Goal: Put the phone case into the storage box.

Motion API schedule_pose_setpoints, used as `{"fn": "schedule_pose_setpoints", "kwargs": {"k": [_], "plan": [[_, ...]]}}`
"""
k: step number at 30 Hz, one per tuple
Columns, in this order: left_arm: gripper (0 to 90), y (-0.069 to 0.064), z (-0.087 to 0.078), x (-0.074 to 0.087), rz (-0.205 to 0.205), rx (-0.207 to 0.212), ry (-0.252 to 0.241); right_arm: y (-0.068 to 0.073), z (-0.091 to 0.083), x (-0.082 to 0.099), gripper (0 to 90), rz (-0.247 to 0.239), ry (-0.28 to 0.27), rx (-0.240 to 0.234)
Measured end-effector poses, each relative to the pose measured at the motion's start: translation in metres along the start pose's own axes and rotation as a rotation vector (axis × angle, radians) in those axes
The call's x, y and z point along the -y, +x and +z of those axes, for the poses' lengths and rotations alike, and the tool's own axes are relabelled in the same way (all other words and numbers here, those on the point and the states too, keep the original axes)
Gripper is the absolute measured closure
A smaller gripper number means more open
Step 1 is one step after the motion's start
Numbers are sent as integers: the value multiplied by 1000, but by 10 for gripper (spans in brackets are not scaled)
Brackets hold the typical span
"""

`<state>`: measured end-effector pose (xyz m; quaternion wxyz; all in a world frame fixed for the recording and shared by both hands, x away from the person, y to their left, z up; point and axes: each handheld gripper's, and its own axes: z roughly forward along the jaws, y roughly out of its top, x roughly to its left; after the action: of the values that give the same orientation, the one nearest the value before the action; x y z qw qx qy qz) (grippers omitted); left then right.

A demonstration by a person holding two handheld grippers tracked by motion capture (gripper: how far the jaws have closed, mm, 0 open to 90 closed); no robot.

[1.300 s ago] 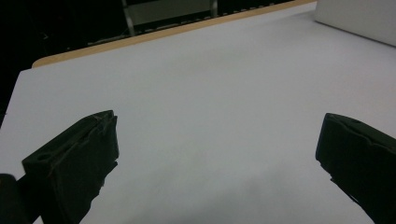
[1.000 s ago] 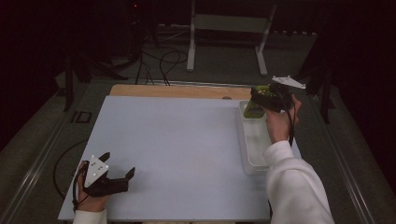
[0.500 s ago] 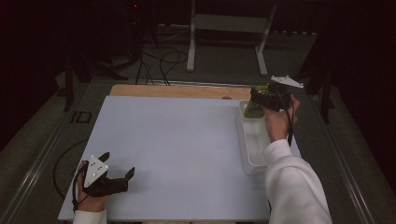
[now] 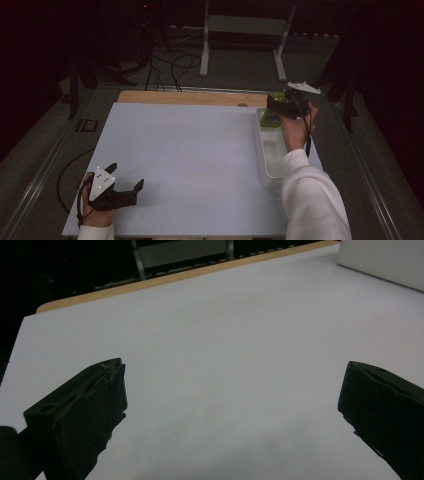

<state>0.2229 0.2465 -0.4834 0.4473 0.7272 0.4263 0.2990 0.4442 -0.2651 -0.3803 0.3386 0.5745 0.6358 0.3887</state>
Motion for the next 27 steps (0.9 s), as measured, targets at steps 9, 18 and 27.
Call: {"fn": "schedule_pose_setpoints", "kwargs": {"k": [9,18,27], "plan": [[0,0,0,0,1,1,0,3,9,6,156,-2,17,1],[0,-1,1,0,3,3,2,4,18,11,156,2,28,7],[0,0,0,0,2,3,0,6,25,14,155,-8,39,10]]}}
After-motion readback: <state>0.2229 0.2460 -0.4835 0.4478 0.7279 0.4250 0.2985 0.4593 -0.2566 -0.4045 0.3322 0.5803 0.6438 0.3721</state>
